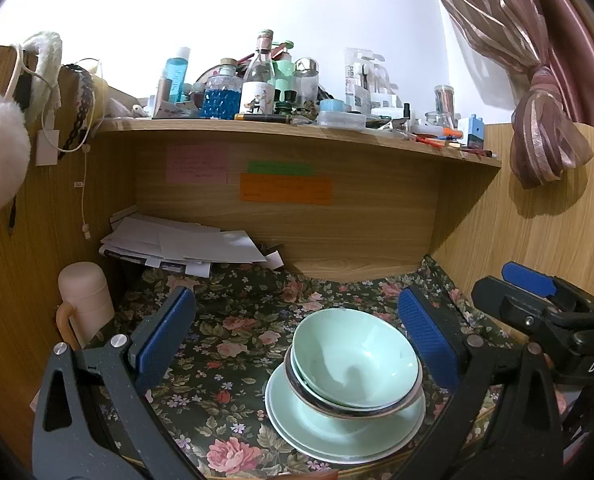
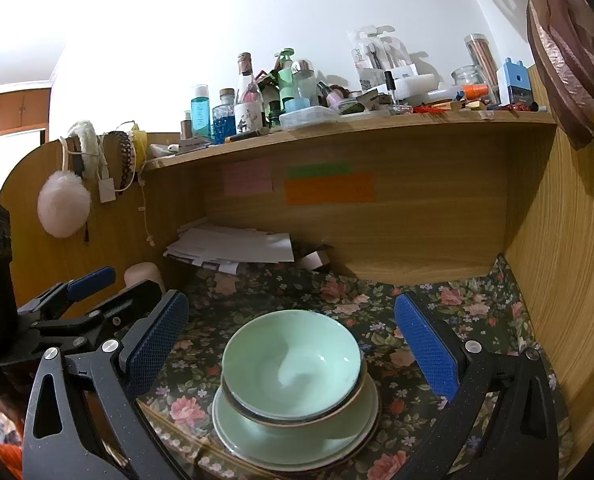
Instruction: Organize plates and bowls
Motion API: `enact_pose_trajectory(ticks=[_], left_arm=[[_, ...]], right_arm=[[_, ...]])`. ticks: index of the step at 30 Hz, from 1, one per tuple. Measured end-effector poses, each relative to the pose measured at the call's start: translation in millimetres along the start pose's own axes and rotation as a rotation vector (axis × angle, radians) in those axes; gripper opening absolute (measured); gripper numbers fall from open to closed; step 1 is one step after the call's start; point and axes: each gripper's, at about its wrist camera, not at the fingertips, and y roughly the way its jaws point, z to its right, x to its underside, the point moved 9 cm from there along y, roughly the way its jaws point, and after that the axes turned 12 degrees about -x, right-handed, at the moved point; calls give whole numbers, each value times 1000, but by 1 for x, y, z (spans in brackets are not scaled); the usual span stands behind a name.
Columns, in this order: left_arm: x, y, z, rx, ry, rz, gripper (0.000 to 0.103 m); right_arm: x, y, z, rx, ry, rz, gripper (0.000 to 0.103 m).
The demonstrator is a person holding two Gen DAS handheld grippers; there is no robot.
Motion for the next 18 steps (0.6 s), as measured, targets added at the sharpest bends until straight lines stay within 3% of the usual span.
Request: enact_pose_trajectory(ticks=[18], left_arm=[[2,11,4,-11,-26,-36,103]], right_arm=[[1,9,8,7,21,-10,103]])
